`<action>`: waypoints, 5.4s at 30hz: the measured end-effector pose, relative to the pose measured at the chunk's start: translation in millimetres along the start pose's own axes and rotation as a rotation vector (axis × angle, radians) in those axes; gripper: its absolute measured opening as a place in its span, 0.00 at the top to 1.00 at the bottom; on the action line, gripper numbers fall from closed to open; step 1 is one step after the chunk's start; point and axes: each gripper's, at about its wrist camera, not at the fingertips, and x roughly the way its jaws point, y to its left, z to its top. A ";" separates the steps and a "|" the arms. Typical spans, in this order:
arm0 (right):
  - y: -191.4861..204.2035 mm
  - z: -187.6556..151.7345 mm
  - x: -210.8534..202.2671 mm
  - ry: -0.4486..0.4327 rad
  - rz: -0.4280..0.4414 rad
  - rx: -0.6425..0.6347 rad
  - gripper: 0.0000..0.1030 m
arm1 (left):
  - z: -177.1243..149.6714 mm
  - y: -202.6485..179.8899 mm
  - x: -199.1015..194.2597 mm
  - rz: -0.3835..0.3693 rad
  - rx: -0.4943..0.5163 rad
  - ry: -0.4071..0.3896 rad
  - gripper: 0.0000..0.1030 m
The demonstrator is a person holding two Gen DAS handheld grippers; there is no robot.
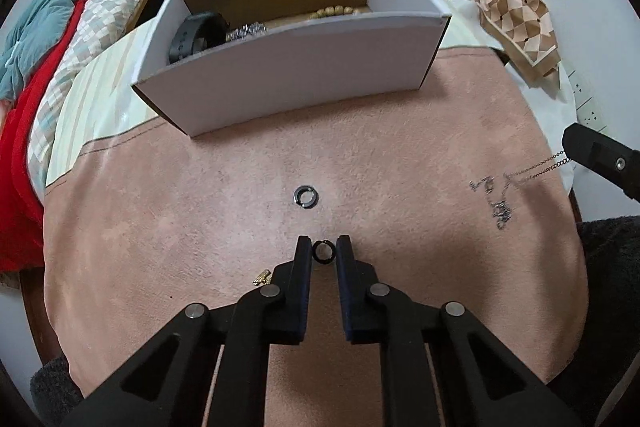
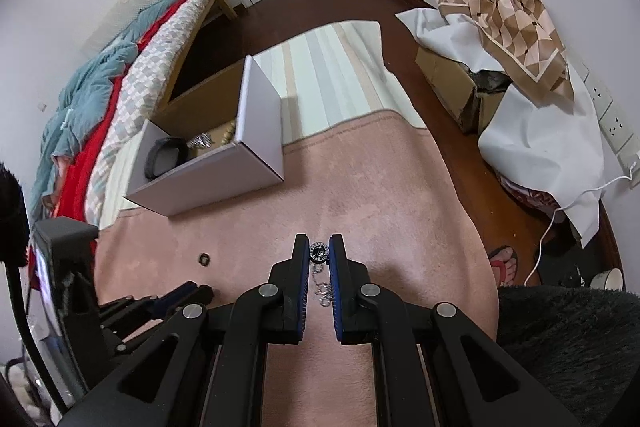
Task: Organize jewelry
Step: 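Carry the ring and necklace into the white box and release them, then withdraw both tools from the box, then grasp the black ring with the right tool while the left tool approaches the gold earring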
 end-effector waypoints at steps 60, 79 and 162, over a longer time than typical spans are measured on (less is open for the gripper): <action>116.1 150.8 64.0 0.192 -0.019 -0.203 0.35 | 161.6 139.2 -61.4 -0.062 -0.251 -0.094 0.30; 137.2 100.1 4.3 0.107 -0.227 -0.292 0.00 | 93.6 127.3 -119.7 0.141 -0.218 -0.185 0.03; 29.2 -31.5 33.2 0.097 -0.110 -0.182 0.88 | -31.9 37.0 4.7 0.029 -0.122 0.032 0.50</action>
